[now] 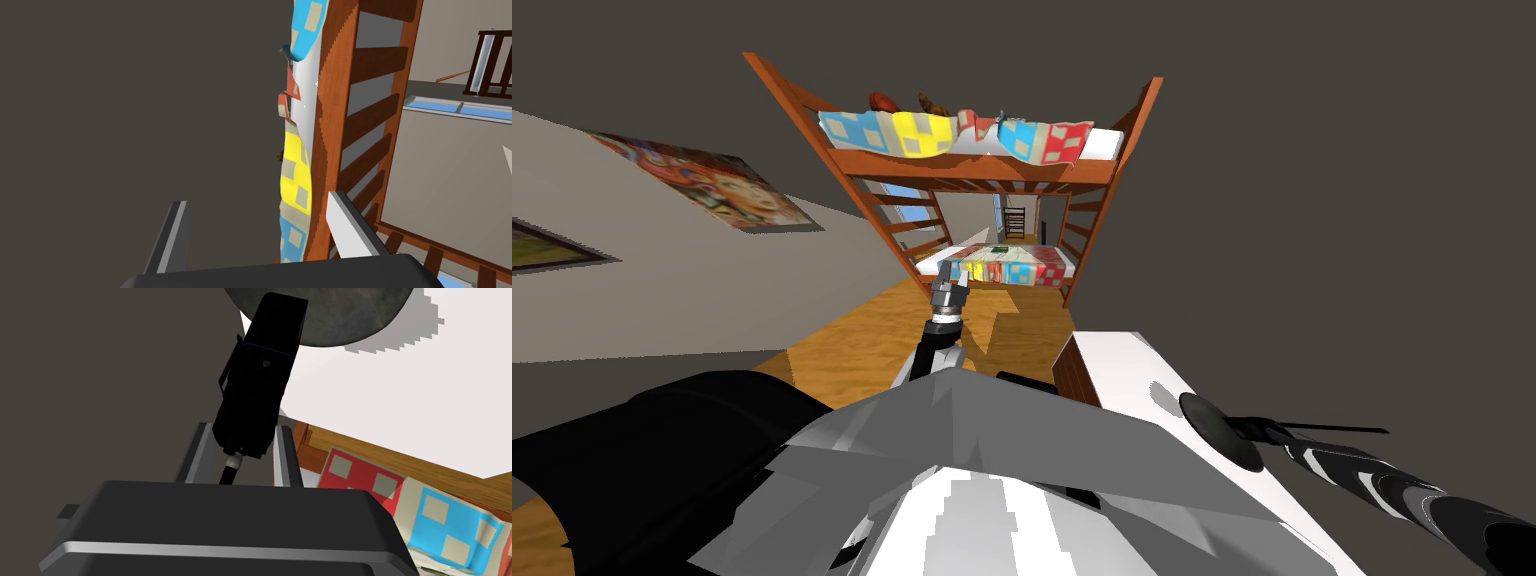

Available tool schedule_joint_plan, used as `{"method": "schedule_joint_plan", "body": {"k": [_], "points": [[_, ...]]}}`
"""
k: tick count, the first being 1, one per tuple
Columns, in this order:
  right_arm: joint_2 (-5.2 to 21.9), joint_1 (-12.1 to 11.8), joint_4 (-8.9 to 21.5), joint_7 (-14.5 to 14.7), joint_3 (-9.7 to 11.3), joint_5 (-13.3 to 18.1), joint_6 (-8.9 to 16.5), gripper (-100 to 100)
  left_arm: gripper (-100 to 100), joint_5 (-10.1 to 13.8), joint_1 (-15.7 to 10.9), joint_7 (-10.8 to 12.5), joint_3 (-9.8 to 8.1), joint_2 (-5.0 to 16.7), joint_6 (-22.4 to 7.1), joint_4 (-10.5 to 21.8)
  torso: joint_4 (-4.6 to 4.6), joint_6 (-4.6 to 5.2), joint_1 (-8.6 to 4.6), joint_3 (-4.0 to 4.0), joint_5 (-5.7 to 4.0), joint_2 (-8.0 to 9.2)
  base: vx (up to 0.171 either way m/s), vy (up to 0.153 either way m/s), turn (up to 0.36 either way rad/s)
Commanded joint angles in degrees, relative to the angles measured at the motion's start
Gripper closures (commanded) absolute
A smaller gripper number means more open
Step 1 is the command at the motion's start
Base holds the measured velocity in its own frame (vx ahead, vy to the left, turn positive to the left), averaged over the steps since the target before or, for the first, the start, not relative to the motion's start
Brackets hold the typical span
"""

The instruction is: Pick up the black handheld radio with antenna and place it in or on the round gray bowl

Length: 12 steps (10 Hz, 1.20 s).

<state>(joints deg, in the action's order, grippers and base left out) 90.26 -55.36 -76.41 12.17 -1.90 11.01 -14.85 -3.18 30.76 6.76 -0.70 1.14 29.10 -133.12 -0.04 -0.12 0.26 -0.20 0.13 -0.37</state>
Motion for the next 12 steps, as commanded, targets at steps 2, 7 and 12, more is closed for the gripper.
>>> {"method": "schedule_joint_plan", "body": {"k": [2, 7, 12], "points": [[0.1, -0.1, 0.0, -0.1, 0.0, -0.1, 0.0, -100, 0, 0.0, 0.0, 0.0, 0.0, 0.0, 0.0, 0.0, 0.04, 0.02, -0.01, 0.09, -0.03, 0.17, 0.019, 0.0, 0.006], [0.1, -0.1, 0.0, -0.1, -0.1, -0.1, 0.0, 0, 0, 0.0, 0.0, 0.0, 0.0, 0.0, 0.0, 0.0, 0.1, 0.04, -0.02, 0.23, -0.03, 0.39, 0.0, 0.0, 0.0], [7.8, -2.7, -0.6, -3.2, -3.0, -2.4, -1.7, -100, 0, 0.0, 0.0, 0.0, 0.0, 0.0, 0.0, 0.0, 0.11, 0.06, 0.01, 0.26, -0.02, 0.43, -0.01, 0.003, -0.109]]}}
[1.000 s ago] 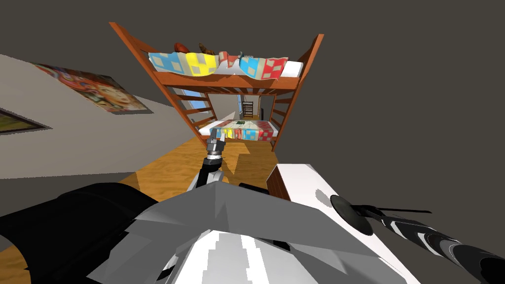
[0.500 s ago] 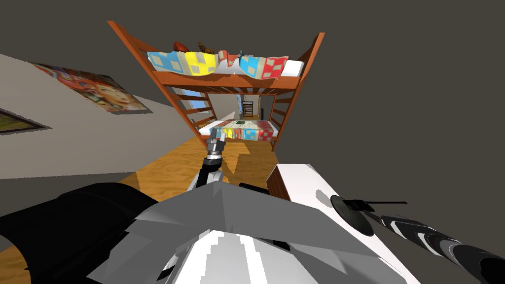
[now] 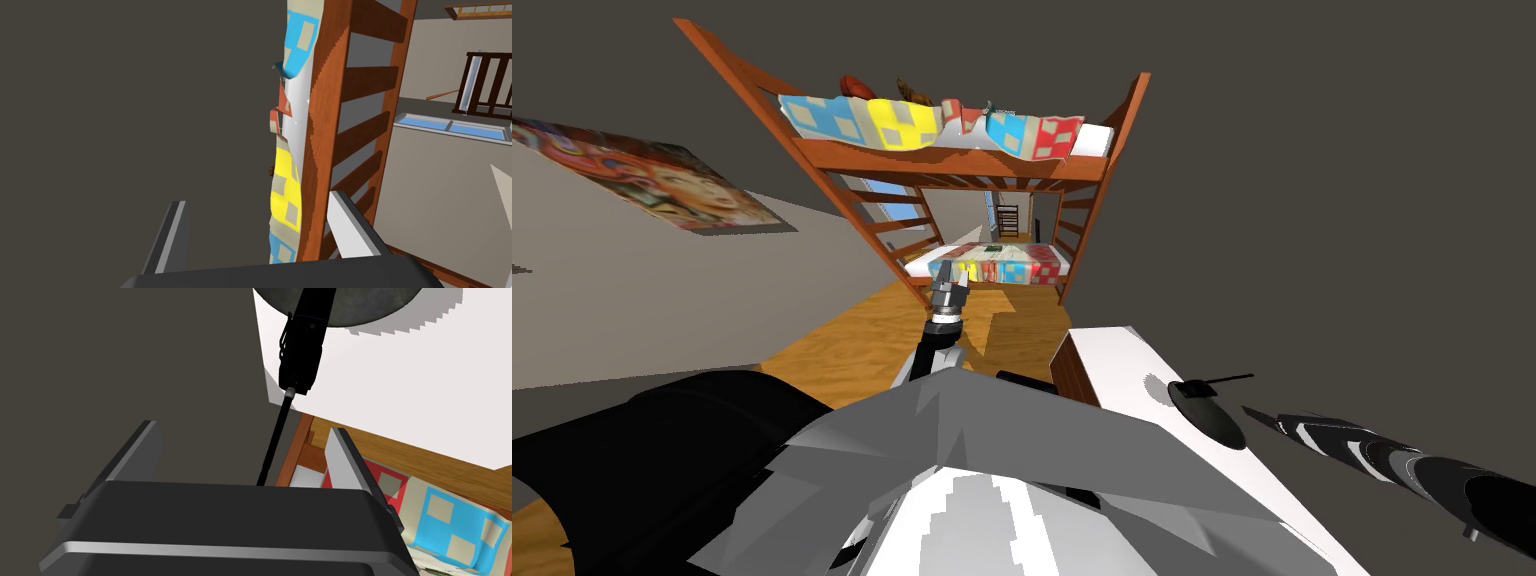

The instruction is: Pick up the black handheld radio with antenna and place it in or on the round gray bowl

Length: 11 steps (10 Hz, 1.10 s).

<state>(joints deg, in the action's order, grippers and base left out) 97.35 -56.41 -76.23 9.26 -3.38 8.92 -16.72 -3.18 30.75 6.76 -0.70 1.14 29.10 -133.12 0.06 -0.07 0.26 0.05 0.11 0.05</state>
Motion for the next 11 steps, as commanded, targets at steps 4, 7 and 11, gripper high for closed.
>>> {"method": "schedule_joint_plan", "body": {"k": [4, 7, 11], "points": [[4.5, -3.0, -1.0, -1.8, -3.1, -1.5, -0.6, -100, 0, 0.0, 0.0, 0.0, 0.0, 0.0, 0.0, 0.0, 0.0, 0.0, 0.0, -0.01, 0.0, -0.01, -0.003, 0.005, -0.052], [4.8, -2.8, -1.3, -1.9, -2.9, -1.6, -0.5, 0, 0, 0.0, 0.0, 0.0, 0.0, 0.0, 0.0, 0.0, -0.01, -0.01, 0.02, -0.02, 0.0, -0.04, 0.001, 0.007, -0.027], [4.8, -2.8, -1.3, -1.9, -2.9, -1.6, -0.5, 0, 0, 0.0, 0.0, 0.0, 0.0, 0.0, 0.0, 0.0, -0.01, 0.0, -0.02, -0.02, -0.02, -0.03, 0.0, 0.0, 0.0]]}}
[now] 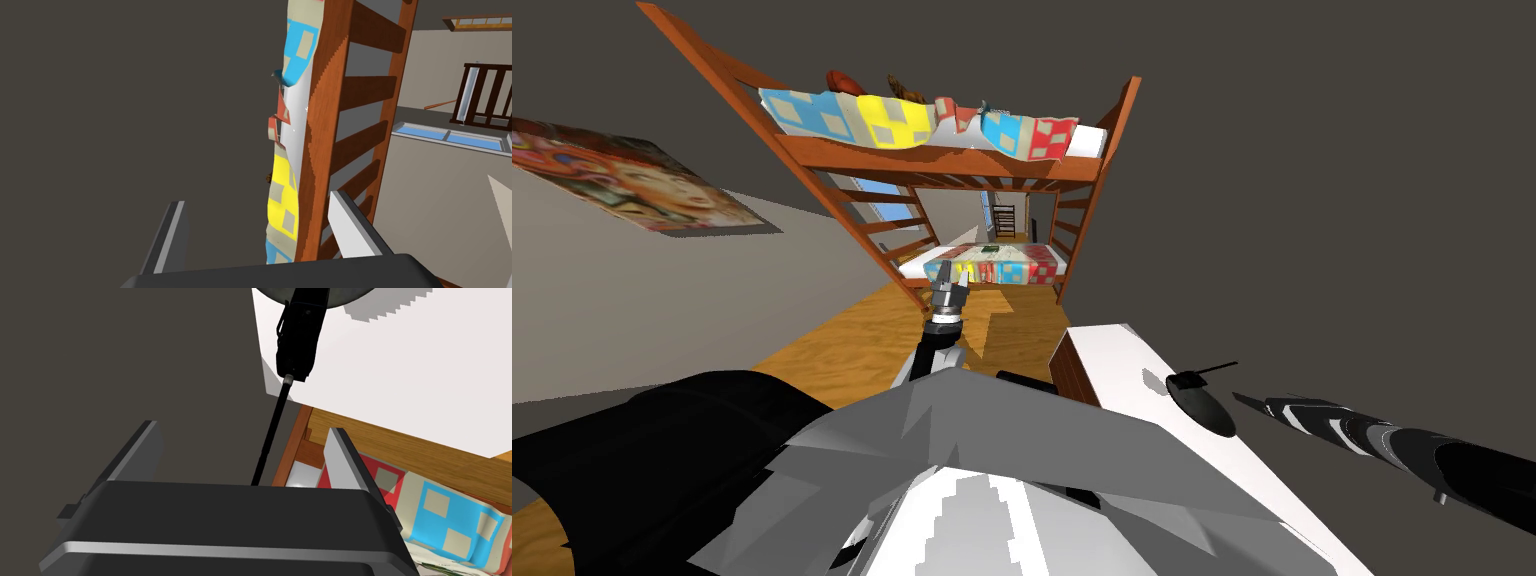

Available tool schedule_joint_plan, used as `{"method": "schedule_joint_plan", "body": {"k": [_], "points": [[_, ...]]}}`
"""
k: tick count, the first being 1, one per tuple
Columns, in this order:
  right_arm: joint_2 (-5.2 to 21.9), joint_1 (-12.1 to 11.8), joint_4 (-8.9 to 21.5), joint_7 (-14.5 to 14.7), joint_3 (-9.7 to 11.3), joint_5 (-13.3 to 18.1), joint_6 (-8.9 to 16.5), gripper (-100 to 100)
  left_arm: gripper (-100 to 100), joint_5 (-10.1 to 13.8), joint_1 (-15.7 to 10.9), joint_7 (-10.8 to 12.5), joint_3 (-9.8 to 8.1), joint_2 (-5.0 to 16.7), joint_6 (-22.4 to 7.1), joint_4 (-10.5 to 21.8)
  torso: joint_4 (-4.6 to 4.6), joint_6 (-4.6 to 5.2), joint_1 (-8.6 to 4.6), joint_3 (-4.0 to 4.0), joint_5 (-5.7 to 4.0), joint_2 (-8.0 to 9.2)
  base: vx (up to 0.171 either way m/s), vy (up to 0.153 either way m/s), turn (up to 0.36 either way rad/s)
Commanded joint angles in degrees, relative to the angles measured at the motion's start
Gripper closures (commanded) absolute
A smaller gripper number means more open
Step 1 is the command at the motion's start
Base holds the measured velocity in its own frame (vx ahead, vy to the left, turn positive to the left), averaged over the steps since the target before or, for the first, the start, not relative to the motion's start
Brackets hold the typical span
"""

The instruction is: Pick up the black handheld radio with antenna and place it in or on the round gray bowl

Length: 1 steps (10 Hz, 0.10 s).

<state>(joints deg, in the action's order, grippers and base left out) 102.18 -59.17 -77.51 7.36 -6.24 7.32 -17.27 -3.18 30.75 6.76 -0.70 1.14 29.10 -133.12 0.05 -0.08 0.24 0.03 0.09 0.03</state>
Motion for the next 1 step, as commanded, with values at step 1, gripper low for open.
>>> {"method": "schedule_joint_plan", "body": {"k": [1], "points": [[0.0, 0.0, 0.0, 0.0, 0.0, 0.0, 0.0, 0, 0, 0.0, 0.0, 0.0, 0.0, 0.0, 0.0, 0.0, 0.0, 0.0, 0.0, 0.0, 0.0, 0.0, 0.0, 0.0, 0.0]]}}
